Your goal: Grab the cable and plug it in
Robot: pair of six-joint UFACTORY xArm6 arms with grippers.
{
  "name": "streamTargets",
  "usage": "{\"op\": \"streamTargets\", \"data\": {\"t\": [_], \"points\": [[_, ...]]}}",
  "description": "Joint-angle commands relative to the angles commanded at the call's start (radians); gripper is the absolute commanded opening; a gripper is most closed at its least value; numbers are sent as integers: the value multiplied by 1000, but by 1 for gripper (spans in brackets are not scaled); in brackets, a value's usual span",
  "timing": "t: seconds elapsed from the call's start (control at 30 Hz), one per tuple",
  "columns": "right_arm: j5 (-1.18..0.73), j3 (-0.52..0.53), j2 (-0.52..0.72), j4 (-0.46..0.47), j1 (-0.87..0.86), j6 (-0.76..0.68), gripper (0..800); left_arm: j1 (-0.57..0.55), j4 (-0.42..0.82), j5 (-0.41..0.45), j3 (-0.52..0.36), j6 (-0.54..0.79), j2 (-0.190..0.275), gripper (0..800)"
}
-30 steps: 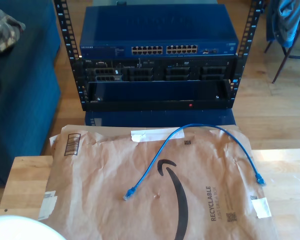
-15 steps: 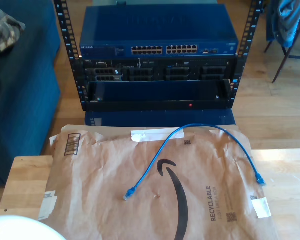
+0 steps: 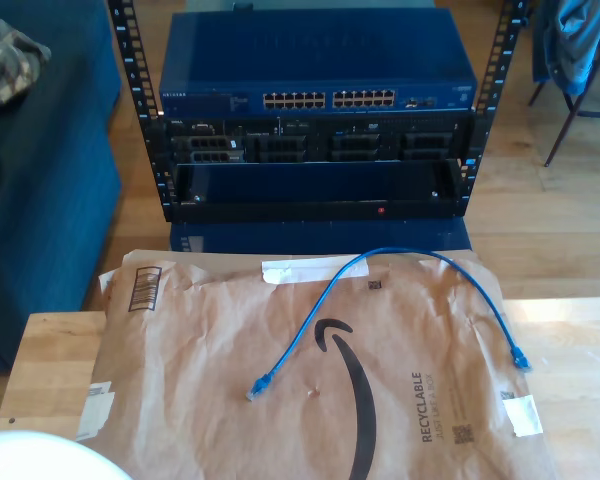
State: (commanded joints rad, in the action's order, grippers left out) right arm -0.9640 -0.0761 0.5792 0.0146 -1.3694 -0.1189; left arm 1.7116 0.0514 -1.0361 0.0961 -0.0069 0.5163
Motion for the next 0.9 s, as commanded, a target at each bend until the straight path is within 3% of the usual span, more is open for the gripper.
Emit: {"op": "streamTargets", "data": {"t": [0.47, 0.6, 0.67, 0.77, 0.9], "points": [[0, -2, 6, -3, -2, -15, 800, 0, 0, 0, 0, 0, 0, 800], [-6, -9, 74, -2, -2, -15, 799, 0, 3, -12, 8, 2, 0, 800], [-11, -21, 118, -2, -2, -17, 799, 0, 2, -52, 32, -2, 5, 800], [-40, -35, 158, -5, -2, -25, 799, -5, 5, -195, 117, -5, 5, 800], [-117, -149, 157, -8, 2, -124, 799, -34, -31, -341, 242, -26, 6, 800]]}}
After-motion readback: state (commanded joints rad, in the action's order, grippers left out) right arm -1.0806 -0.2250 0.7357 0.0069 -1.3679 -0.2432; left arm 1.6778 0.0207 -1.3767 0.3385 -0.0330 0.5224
